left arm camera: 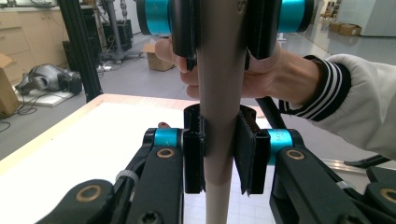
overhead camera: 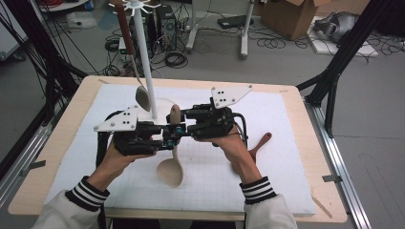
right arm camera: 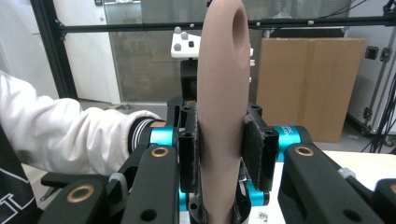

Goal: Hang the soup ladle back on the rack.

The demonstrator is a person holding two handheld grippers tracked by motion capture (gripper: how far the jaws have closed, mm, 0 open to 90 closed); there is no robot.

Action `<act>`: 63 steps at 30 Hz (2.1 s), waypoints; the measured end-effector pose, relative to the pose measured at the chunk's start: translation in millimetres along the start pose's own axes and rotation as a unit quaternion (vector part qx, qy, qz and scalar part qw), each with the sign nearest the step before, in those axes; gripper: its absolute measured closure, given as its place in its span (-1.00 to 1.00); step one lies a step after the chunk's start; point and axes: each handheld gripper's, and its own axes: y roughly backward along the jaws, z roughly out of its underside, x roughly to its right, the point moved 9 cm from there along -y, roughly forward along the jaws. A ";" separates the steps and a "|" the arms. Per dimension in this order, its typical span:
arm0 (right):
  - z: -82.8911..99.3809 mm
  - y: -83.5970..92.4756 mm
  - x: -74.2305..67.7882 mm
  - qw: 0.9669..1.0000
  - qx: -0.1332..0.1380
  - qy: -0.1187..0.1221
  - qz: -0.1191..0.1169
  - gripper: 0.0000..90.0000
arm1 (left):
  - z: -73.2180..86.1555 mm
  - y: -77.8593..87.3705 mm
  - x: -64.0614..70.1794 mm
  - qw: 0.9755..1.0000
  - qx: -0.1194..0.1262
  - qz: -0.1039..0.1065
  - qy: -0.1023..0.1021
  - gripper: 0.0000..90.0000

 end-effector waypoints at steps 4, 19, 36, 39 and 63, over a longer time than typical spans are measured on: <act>-0.8 3.1 7.3 0.999 0.003 0.000 0.048 -0.16 | 3.4 0.7 0.8 1.000 -0.017 -0.008 -0.014 0.66; 10.2 39.1 24.5 0.981 -0.009 0.002 0.194 -0.99 | 4.8 16.8 -13.1 0.998 -0.023 -0.051 -0.003 0.66; 34.1 112.1 11.3 0.947 -0.025 0.026 0.320 -0.99 | 0.1 52.4 -41.5 0.993 -0.031 -0.117 0.014 0.66; 39.5 125.1 9.7 0.940 -0.029 0.028 0.338 -0.99 | -0.1 59.8 -46.6 0.991 -0.035 -0.128 0.016 0.66; 80.9 172.8 5.5 0.910 -0.052 0.000 0.411 -0.99 | -29.3 96.4 -87.2 0.984 -0.041 -0.167 0.039 0.66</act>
